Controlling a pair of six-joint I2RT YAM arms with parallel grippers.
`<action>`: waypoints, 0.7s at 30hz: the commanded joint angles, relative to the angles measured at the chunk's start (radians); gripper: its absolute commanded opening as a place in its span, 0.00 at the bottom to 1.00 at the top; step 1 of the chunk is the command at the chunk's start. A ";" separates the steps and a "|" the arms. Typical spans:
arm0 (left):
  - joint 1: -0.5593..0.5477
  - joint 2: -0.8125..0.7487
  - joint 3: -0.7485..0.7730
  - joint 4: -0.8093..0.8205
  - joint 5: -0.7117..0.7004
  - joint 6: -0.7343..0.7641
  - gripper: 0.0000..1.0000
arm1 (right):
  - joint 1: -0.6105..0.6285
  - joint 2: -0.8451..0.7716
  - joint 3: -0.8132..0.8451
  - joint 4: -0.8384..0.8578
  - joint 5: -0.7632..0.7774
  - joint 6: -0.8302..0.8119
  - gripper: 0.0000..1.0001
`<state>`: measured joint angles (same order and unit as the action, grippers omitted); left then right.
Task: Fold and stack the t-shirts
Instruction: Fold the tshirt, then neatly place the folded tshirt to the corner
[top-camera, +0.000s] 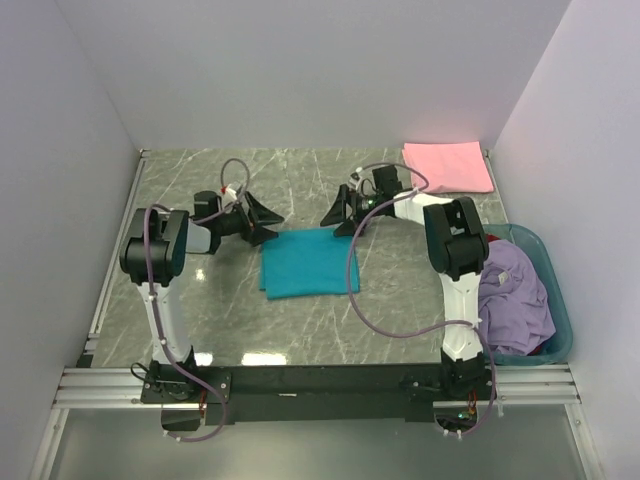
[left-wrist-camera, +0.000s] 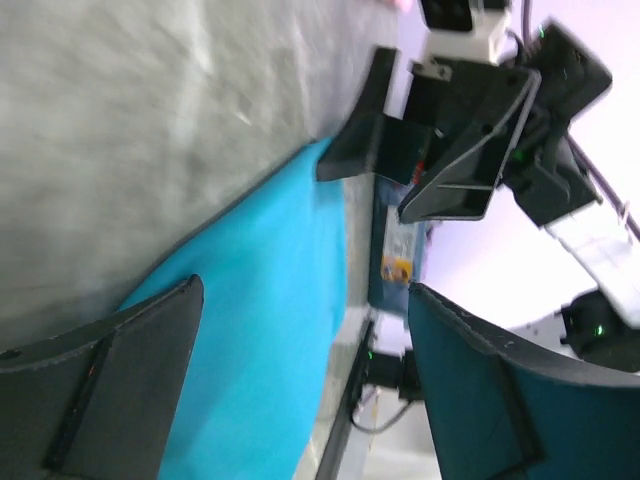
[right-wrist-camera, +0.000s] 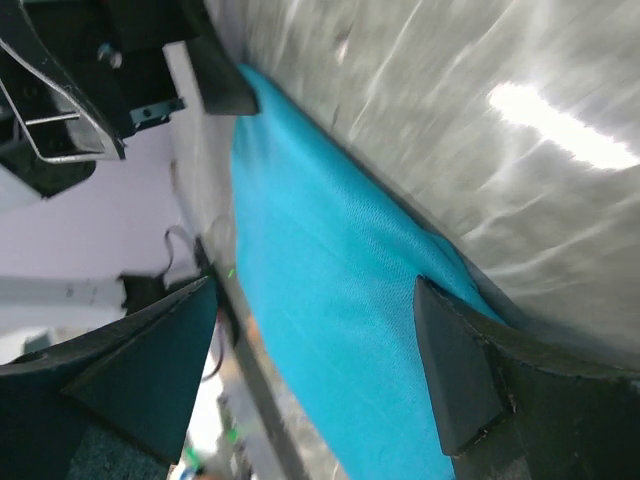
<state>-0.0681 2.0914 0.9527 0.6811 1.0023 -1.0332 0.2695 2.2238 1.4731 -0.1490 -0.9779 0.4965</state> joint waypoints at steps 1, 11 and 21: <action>0.063 -0.033 0.038 -0.044 -0.059 0.066 0.89 | -0.038 -0.007 0.044 0.029 0.189 -0.015 0.86; -0.005 -0.401 0.377 -0.908 -0.313 0.947 0.92 | -0.061 -0.327 0.150 -0.106 0.359 -0.110 0.92; -0.586 -0.709 0.072 -0.867 -0.743 1.486 0.40 | -0.098 -0.661 -0.160 -0.250 0.711 -0.234 0.94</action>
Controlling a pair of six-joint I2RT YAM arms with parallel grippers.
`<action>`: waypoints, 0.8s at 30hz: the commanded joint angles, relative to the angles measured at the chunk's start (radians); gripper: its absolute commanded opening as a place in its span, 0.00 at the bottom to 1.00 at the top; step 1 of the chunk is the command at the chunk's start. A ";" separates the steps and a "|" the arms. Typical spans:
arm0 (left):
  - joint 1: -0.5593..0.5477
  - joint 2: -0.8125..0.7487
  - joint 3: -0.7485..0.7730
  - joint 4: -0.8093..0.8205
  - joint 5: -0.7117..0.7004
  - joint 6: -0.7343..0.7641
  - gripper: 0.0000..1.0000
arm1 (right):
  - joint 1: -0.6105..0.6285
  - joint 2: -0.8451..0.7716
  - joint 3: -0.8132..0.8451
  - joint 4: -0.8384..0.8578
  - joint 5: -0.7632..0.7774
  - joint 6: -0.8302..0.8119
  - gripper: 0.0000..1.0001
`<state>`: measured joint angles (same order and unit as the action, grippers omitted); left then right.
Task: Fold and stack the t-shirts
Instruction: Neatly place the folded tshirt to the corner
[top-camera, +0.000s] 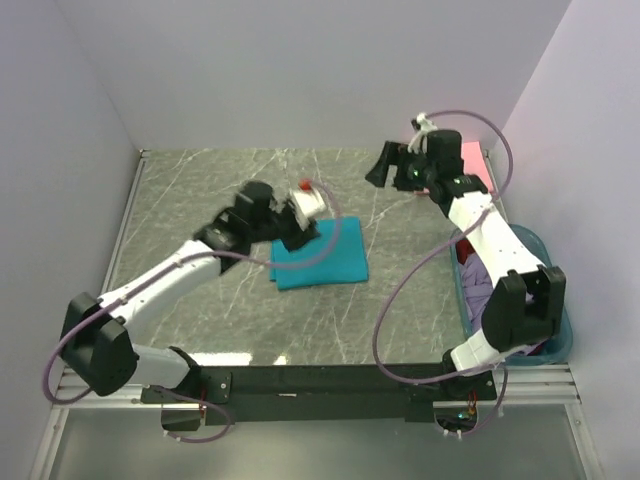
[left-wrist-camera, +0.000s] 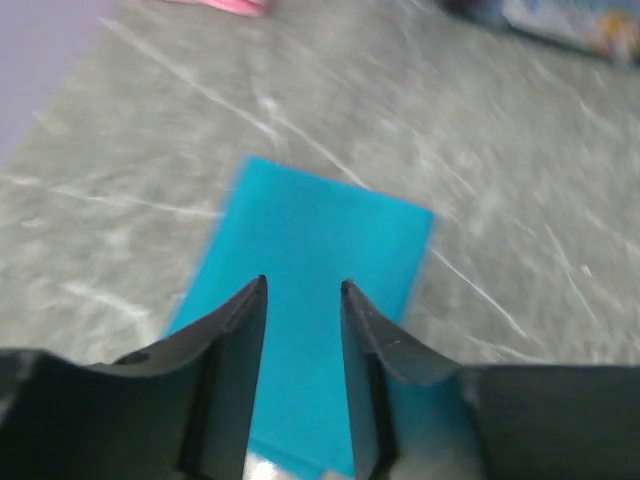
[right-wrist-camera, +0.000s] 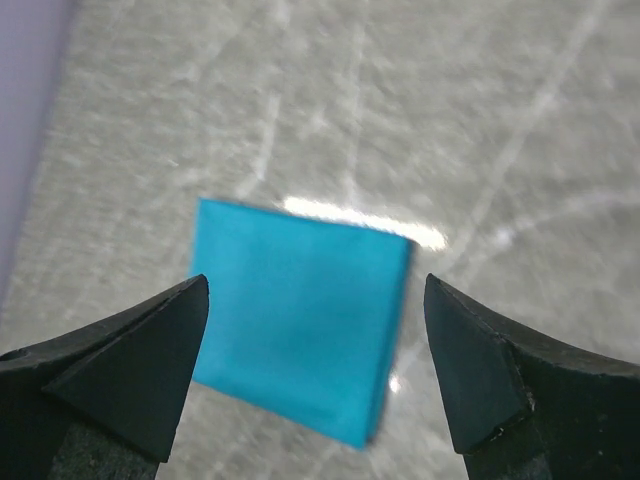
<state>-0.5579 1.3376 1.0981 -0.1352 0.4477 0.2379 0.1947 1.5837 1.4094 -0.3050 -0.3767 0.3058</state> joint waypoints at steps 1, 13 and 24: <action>-0.140 0.057 -0.093 -0.023 -0.210 0.224 0.38 | -0.031 -0.049 -0.140 -0.097 0.093 -0.045 0.94; -0.471 0.411 -0.012 0.250 -0.342 0.258 0.37 | -0.270 -0.090 -0.308 -0.082 -0.162 0.070 0.94; -0.470 0.629 0.060 0.338 -0.399 0.337 0.38 | -0.294 -0.028 -0.300 -0.079 -0.263 0.104 0.93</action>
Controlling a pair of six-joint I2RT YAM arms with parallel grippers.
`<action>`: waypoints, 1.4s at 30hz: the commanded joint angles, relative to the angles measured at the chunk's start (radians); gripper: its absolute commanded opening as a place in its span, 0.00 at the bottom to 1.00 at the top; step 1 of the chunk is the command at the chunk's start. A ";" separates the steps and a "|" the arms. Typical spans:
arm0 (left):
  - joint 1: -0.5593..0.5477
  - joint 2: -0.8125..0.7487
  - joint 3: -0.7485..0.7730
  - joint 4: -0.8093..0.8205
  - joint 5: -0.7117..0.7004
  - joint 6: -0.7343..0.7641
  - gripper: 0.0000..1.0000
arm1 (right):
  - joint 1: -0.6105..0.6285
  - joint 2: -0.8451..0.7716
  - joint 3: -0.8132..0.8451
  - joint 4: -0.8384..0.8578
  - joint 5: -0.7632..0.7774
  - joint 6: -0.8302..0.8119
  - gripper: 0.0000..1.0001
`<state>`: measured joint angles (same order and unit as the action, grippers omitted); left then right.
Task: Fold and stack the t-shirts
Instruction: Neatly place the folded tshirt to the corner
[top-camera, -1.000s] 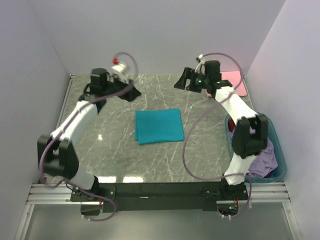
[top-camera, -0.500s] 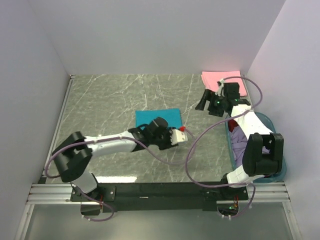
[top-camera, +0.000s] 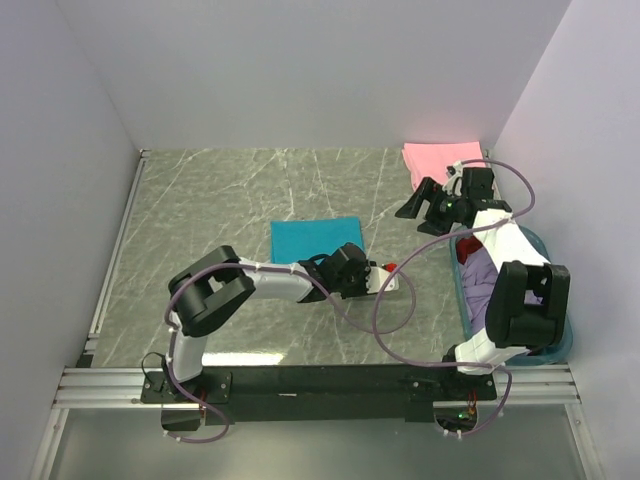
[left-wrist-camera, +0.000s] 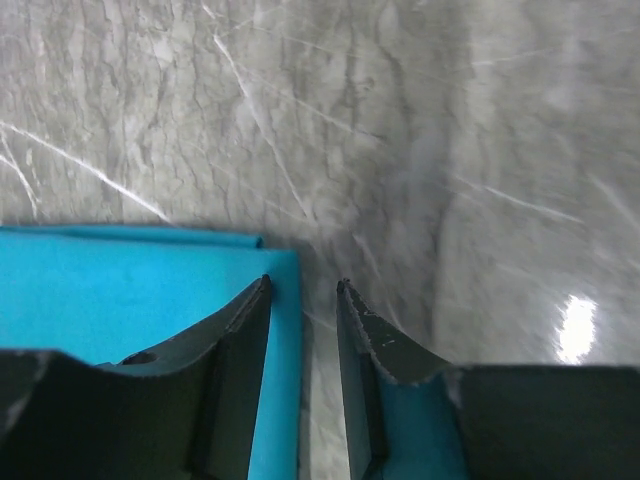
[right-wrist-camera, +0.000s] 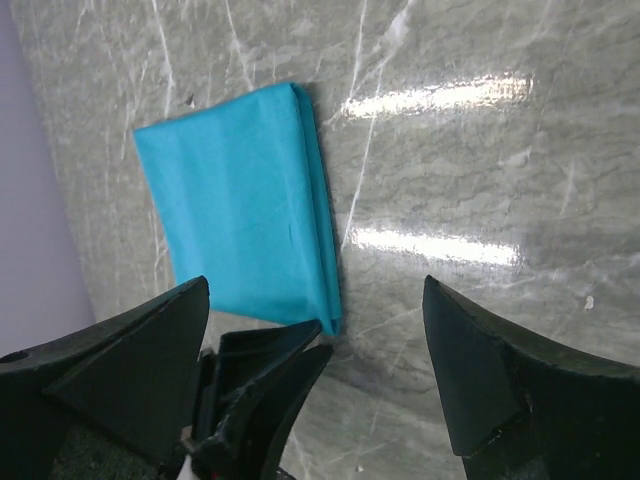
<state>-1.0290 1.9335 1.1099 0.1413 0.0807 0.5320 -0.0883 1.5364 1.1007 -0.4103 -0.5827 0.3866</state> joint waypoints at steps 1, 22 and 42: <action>0.001 0.042 0.050 0.061 -0.038 0.049 0.38 | -0.011 0.019 0.004 0.031 -0.057 0.023 0.93; 0.124 -0.097 0.079 -0.005 0.145 -0.122 0.01 | 0.140 0.145 -0.179 0.387 0.001 0.409 0.90; 0.165 -0.120 0.120 -0.022 0.211 -0.213 0.01 | 0.332 0.369 -0.254 0.838 0.010 0.793 0.70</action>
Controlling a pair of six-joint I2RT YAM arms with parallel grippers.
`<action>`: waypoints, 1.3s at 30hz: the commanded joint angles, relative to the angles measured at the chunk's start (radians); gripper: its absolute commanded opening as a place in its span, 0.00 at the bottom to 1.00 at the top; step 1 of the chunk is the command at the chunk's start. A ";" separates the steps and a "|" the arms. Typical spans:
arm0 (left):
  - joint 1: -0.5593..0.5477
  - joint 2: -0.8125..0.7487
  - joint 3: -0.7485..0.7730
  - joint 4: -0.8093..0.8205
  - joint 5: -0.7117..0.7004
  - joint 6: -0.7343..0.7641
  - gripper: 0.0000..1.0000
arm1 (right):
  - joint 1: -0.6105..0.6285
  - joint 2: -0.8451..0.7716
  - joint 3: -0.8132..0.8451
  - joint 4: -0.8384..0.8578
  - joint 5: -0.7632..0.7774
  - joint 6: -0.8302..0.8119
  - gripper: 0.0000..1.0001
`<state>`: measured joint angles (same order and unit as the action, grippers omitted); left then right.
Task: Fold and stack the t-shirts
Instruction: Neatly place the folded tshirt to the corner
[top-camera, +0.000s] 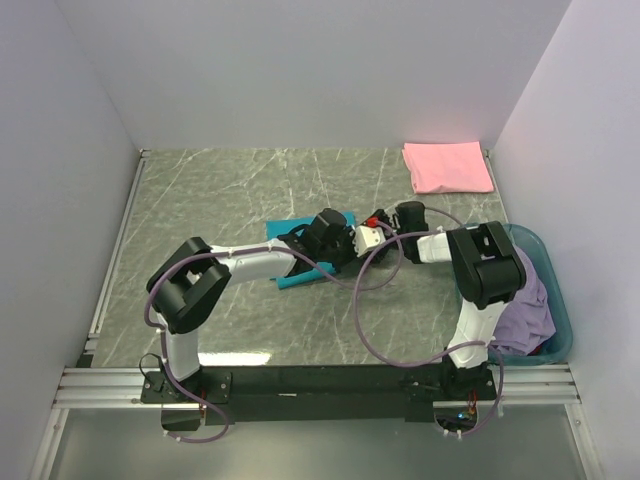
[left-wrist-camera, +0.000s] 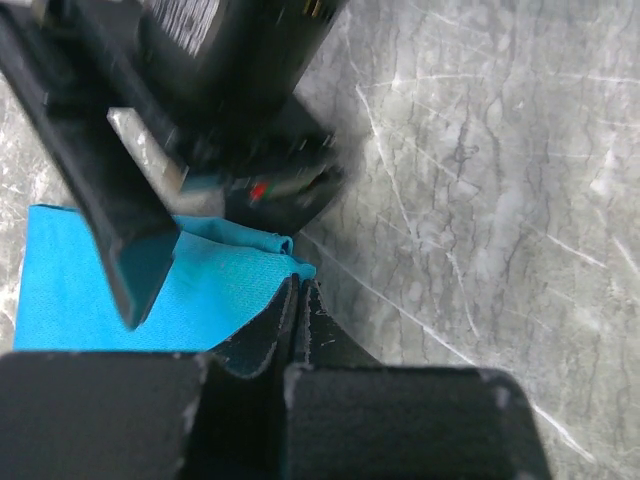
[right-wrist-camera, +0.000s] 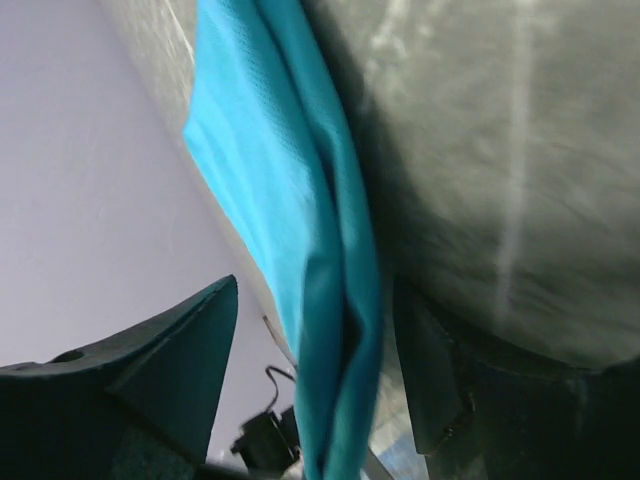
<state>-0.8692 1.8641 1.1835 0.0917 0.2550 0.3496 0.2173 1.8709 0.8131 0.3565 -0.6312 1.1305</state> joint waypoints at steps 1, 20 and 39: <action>0.010 -0.051 0.048 0.031 0.043 -0.038 0.01 | 0.039 0.040 0.038 0.075 0.089 0.060 0.69; 0.058 -0.078 0.066 -0.030 0.072 -0.072 0.25 | 0.088 0.137 0.245 -0.012 0.174 -0.093 0.00; 0.323 -0.513 -0.119 -0.414 0.069 -0.235 0.99 | -0.019 0.355 1.170 -0.683 0.409 -1.050 0.00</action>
<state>-0.5610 1.3876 1.0893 -0.2653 0.3382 0.1463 0.2321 2.1674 1.9118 -0.2337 -0.2539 0.2264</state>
